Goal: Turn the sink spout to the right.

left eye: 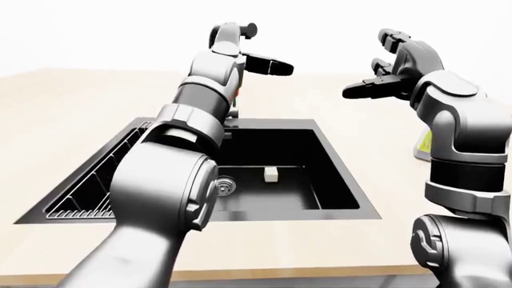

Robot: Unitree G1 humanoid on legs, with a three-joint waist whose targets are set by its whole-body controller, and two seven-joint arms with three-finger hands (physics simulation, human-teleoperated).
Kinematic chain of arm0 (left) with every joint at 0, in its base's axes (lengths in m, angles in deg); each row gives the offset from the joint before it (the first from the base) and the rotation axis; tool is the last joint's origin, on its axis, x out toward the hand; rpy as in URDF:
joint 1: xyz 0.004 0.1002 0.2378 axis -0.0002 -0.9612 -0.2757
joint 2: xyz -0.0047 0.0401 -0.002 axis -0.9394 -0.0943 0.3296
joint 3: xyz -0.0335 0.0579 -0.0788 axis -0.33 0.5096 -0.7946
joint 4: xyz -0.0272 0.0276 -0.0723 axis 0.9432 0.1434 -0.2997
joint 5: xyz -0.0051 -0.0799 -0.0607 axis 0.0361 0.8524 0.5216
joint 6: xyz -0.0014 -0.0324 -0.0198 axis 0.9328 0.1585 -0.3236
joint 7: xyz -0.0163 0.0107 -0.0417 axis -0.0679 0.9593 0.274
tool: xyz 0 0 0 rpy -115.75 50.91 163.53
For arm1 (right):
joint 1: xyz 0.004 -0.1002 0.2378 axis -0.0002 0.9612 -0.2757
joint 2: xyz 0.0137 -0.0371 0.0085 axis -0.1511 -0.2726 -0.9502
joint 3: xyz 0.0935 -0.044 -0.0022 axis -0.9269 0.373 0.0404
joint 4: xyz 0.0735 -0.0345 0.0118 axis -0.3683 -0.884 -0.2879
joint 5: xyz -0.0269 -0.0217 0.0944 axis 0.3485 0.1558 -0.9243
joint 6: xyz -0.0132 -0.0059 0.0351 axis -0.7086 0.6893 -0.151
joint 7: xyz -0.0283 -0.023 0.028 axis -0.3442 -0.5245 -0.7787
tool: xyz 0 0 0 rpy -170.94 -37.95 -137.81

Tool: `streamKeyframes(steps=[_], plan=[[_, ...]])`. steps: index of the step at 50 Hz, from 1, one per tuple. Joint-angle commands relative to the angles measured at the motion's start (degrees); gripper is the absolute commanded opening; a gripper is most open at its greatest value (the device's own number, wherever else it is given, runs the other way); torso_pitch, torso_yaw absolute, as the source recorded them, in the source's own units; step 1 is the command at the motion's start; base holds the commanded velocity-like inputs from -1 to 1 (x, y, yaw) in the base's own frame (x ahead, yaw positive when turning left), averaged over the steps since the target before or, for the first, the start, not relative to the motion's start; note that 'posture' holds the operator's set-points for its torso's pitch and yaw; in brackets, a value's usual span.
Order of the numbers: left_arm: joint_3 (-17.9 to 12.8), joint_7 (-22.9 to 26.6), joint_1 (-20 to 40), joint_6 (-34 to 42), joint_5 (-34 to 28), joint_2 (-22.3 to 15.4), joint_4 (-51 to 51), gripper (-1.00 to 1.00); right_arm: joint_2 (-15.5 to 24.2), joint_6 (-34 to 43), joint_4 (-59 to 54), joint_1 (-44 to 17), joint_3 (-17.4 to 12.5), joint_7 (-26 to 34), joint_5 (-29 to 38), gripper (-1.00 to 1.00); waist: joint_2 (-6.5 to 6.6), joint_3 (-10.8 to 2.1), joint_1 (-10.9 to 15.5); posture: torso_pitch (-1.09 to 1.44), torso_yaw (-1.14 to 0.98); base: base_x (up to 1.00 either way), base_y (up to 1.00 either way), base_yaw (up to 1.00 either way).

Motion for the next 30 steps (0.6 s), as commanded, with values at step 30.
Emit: streamKeyframes(steps=[30], plan=[[0.8, -0.8, 2.6, -1.3, 0.3, 2.3, -3.0, 1.00, 0.9, -1.3, 2.8, -1.1, -0.8, -0.3, -0.3, 1.00, -0.59, -0.91, 0.1, -0.36, 0.00, 0.00, 0.00, 0.00]])
